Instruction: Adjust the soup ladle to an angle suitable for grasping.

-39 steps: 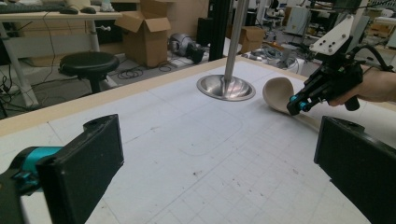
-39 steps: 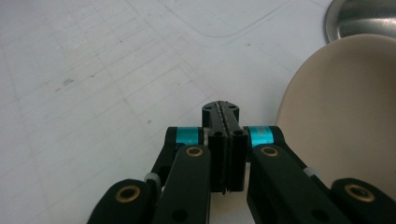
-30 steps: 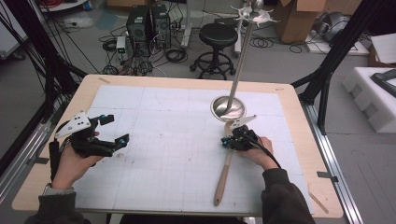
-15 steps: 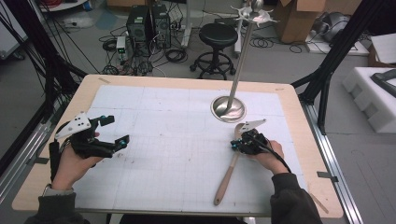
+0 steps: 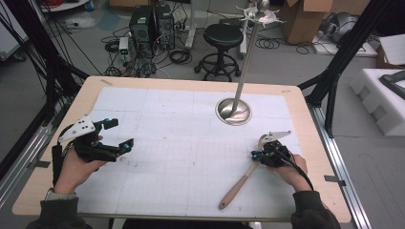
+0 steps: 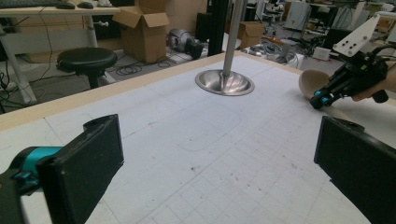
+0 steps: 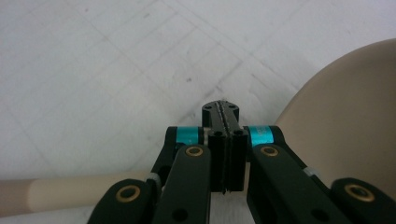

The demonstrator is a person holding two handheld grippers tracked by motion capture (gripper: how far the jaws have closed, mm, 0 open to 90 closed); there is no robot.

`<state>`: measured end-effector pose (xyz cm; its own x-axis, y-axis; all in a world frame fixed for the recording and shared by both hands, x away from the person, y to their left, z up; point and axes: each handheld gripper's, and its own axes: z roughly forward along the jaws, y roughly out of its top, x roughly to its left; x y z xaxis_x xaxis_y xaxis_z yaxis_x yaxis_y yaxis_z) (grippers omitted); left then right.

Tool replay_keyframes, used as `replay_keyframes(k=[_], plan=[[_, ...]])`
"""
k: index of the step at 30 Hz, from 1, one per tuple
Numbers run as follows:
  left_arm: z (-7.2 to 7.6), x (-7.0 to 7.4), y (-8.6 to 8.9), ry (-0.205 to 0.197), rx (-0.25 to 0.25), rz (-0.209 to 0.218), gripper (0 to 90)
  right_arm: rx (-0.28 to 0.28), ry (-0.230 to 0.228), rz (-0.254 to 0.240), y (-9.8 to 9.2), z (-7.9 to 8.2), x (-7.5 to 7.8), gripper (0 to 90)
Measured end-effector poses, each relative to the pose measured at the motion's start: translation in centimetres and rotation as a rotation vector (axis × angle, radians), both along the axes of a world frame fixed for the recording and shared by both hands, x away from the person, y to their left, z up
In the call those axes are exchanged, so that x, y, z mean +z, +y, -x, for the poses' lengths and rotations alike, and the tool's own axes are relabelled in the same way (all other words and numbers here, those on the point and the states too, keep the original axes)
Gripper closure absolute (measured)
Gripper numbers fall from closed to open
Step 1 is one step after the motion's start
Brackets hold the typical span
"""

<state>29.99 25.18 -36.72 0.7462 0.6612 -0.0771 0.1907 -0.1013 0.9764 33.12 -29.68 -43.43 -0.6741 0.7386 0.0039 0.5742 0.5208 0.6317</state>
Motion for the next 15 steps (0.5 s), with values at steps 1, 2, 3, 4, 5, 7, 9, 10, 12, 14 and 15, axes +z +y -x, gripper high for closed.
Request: replay_keyframes(k=[1, 2, 3, 4, 5, 7, 9, 10, 12, 14, 15], plan=[[0.0, 0.0, 0.0, -0.001, 0.0, 0.0, 1.8, -0.009, 0.003, -0.001, -0.2, 0.2, 0.0, 90.0], [0.0, 0.0, 0.0, -0.001, 0.001, 0.001, 1.8, -0.018, 0.001, -0.002, -0.4, 0.5, 0.0, 90.0], [0.0, 0.0, 0.0, -0.001, 0.0, -0.001, 1.8, -0.023, 0.001, 0.0, -0.6, 0.7, 0.0, 90.0], [0.0, 0.0, 0.0, 0.0, 0.0, 0.002, 1.8, -0.03, -0.002, 0.002, -0.7, 0.9, 0.0, 90.0], [0.0, 0.0, 0.0, -0.001, 0.0, 0.002, 1.8, -0.038, -0.001, 0.004, -0.9, 1.2, 0.0, 90.0], [0.0, 0.0, 0.0, -0.002, -0.002, 0.002, 1.8, -0.046, 0.001, 0.006, -1.2, 1.6, 0.1, 90.0], [0.0, 0.0, 0.0, -0.002, -0.003, 0.003, 1.8, -0.054, 0.003, 0.006, -1.5, 2.0, 0.1, 90.0], [0.0, 0.0, 0.0, -0.003, -0.001, 0.002, 1.8, -0.058, 0.002, 0.011, -1.7, 2.2, 0.1, 90.0], [0.0, 0.1, 0.0, -0.004, -0.001, 0.003, 1.8, -0.063, 0.003, 0.017, -1.9, 2.7, 0.2, 90.0], [0.0, 0.0, 0.0, -0.003, -0.002, 0.005, 1.8, -0.065, 0.005, 0.024, -2.2, 3.1, 0.3, 90.0], [0.0, 0.0, 0.0, -0.002, -0.002, 0.004, 1.8, -0.067, 0.007, 0.023, -2.4, 3.3, 0.3, 90.0]])
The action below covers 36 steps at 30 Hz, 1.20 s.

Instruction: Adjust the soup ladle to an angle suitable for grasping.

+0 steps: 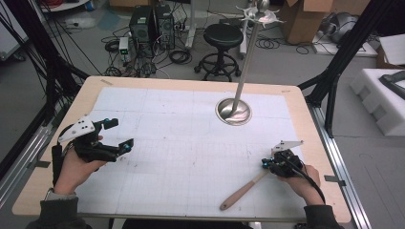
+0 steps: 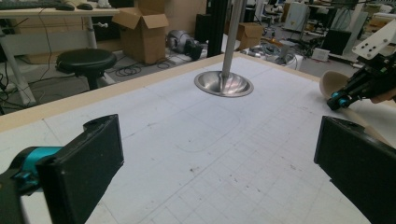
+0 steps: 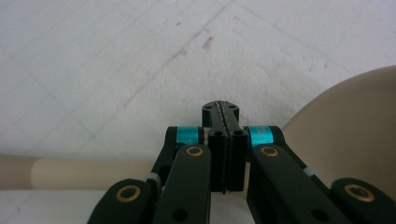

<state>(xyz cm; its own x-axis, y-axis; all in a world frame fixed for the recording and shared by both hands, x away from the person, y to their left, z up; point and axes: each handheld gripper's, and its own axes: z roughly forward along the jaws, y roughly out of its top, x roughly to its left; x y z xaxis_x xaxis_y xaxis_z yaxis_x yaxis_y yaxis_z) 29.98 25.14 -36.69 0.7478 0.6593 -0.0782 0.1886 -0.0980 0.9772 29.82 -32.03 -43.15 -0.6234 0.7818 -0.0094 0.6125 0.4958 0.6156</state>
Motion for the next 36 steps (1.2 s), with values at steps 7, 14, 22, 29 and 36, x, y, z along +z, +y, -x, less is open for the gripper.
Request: replay_keyframes(k=[7, 14, 22, 29, 36], plan=[[-0.1, -0.1, -0.1, 0.001, -0.002, -0.01, 1.8, -0.002, -0.007, -0.013, -0.6, 0.6, -0.2, 90.0], [-0.2, -0.2, -0.4, 0.006, -0.003, -0.019, 1.8, 0.003, -0.011, -0.063, -0.9, 0.8, 0.1, 90.0], [-0.2, -0.2, -0.4, 0.008, -0.004, -0.017, 1.8, 0.09, -0.053, -0.153, 0.6, 5.1, 0.9, 90.0], [-0.3, -0.2, -0.7, 0.008, -0.01, -0.022, 1.8, 0.206, -0.052, -0.182, 3.7, 8.7, 0.2, 90.0], [-0.3, -0.1, -0.6, 0.009, -0.01, -0.019, 1.8, 0.31, -0.032, -0.175, 5.9, 9.8, 0.0, 90.0]])
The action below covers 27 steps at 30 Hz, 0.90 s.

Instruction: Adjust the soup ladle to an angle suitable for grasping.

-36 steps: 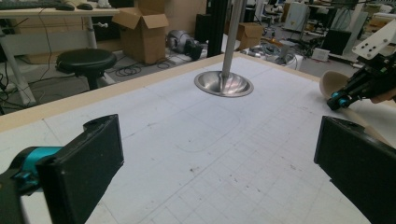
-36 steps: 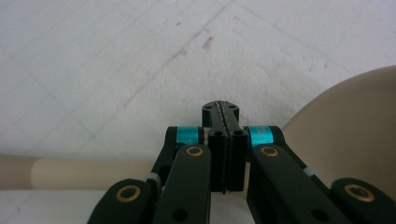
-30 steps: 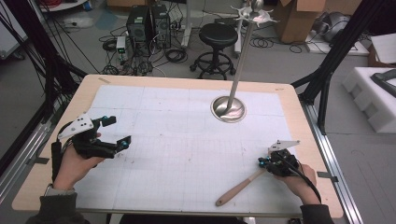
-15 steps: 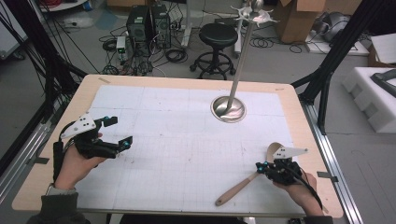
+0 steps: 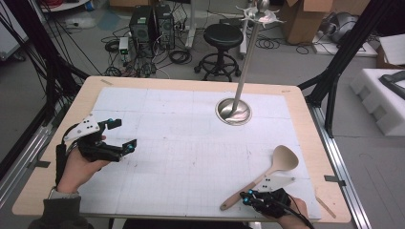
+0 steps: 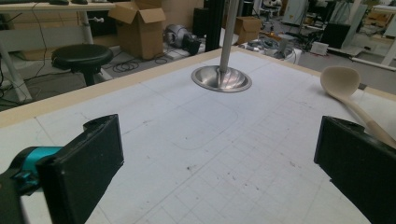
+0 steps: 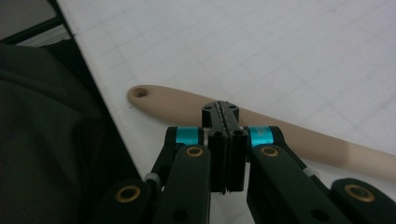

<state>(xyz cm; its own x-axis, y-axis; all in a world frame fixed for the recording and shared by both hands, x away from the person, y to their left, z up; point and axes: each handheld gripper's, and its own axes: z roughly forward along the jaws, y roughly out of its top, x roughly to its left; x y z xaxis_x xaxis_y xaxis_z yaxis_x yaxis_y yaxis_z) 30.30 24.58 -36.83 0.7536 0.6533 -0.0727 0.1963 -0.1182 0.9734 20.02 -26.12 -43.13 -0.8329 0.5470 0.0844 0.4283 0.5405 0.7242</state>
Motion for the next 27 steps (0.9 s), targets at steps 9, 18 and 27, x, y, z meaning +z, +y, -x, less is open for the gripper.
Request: replay_keyframes(k=[9, 18, 27], plan=[[0.1, 0.1, 0.0, -0.002, -0.003, 0.009, 1.8, 0.077, -0.009, -0.018, 0.9, 0.4, -0.9, 90.0], [0.0, -0.1, -0.3, 0.005, -0.006, -0.003, 1.8, 0.127, -0.023, -0.021, 2.3, 0.0, -1.4, 90.0], [0.1, 0.0, -0.1, -0.001, -0.003, 0.002, 1.8, 0.139, -0.063, -0.014, 4.4, -1.4, -0.9, 90.0]])
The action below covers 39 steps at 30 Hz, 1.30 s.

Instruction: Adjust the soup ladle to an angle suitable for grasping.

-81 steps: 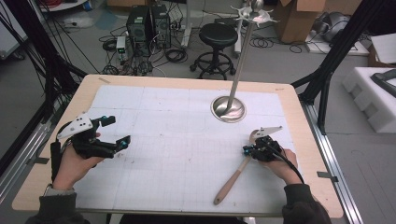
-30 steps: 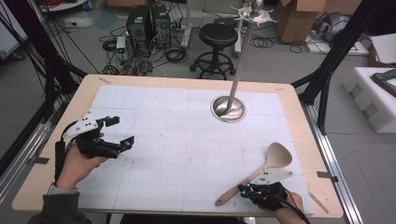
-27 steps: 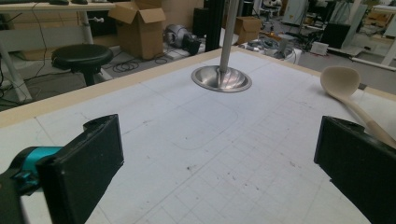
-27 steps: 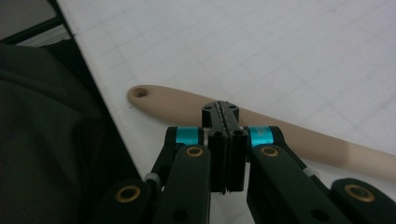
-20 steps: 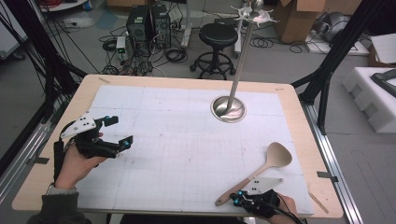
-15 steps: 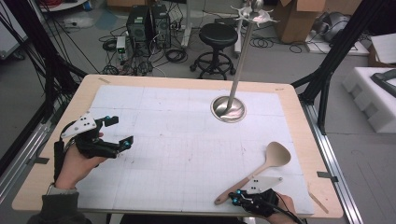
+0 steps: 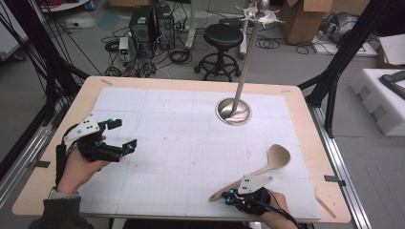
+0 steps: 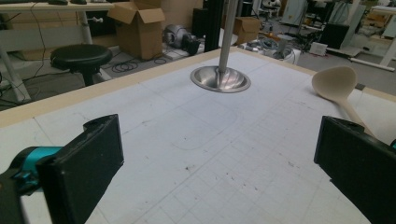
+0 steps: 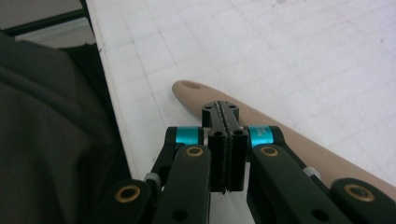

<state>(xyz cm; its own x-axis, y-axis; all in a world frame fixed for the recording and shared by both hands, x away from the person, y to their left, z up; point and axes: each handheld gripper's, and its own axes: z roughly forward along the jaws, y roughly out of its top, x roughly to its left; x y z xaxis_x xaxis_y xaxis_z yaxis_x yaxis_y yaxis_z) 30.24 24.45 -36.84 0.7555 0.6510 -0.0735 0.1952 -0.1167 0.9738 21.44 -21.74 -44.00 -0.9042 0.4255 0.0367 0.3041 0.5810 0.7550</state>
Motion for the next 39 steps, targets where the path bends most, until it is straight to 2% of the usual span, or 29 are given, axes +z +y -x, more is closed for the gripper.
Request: replay_keyframes(k=[8, 14, 20, 39], plan=[[0.0, 0.0, 0.0, 0.003, -0.002, -0.001, 1.8, 0.061, -0.003, 0.039, 1.4, 0.2, -0.5, 90.0], [0.0, 0.0, -0.1, 0.001, -0.002, -0.005, 1.8, 0.064, -0.029, 0.067, 2.6, -0.1, -0.5, 90.0], [0.0, 0.0, -0.1, 0.001, -0.003, -0.004, 1.8, 0.055, -0.04, 0.062, 3.6, -0.9, -0.6, 90.0], [0.0, 0.0, 0.0, 0.002, -0.003, 0.003, 1.8, -0.023, -0.09, 0.074, 6.4, -3.4, -0.6, 90.0]])
